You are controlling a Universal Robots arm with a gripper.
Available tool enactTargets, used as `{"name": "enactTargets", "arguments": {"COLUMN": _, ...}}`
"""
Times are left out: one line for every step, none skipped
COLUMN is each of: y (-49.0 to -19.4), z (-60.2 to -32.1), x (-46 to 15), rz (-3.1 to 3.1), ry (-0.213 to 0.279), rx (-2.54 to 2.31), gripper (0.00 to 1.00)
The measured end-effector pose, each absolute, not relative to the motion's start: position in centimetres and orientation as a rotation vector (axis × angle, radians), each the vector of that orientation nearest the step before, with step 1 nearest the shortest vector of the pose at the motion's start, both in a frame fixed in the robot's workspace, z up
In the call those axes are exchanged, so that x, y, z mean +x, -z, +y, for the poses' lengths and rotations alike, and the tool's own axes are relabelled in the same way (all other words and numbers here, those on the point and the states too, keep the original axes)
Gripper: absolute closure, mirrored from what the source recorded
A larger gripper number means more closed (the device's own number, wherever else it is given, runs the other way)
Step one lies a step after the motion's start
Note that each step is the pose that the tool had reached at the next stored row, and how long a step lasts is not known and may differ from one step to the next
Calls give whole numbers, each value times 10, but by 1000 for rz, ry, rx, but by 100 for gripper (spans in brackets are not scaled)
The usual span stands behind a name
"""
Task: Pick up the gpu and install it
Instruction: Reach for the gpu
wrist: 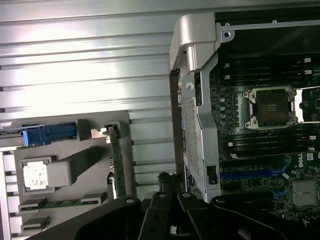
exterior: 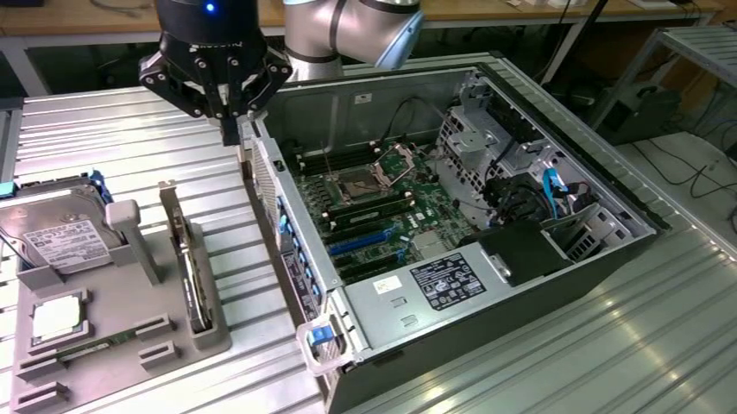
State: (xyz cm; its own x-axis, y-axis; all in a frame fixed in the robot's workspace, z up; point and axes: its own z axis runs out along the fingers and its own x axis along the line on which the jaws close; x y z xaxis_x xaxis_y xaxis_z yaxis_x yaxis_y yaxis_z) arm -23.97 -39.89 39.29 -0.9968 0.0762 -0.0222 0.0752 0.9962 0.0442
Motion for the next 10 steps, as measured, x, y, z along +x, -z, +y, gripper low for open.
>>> {"name": "enactTargets", "arguments": {"y": -393, "z": -399, "x": -241, "rz": 3115, "ry": -67, "rx": 118, "gripper": 89}}
{"name": "enactTargets", "arguments": {"y": -393, "z": -399, "x": -242, "rz": 3115, "ry": -68, "rx": 118, "gripper": 89}}
{"name": "enactTargets", "arguments": {"y": -393, "z": -399, "x": -243, "rz": 3115, "ry": -68, "rx": 118, "gripper": 89}}
{"name": "enactTargets", "arguments": {"y": -393, "z": -399, "x": -245, "rz": 3115, "ry": -68, "rx": 118, "gripper": 89}}
{"name": "enactTargets", "arguments": {"y": -393, "z": -399, "x": -246, "rz": 3115, "ry": -68, "rx": 118, "gripper": 89}}
{"name": "enactTargets", "arguments": {"y": -393, "z": -399, "x": -248, "rz": 3115, "ry": -67, "rx": 118, "gripper": 89}}
{"name": "enactTargets", "arguments": {"y": -393, "z": -399, "x": -251, "rz": 3115, "ry": -68, "rx": 118, "gripper": 89}}
{"name": "enactTargets", "arguments": {"y": -393, "z": -399, "x": -253, "rz": 3115, "ry": -68, "rx": 118, "gripper": 89}}
{"name": "enactTargets", "arguments": {"y": -393, "z": -399, "x": -255, "rz": 3115, "ry": -67, "rx": 118, "gripper": 89}}
{"name": "enactTargets", "arguments": {"y": -393, "z": -399, "x": -258, "rz": 3115, "ry": -67, "rx": 118, "gripper": 89}}
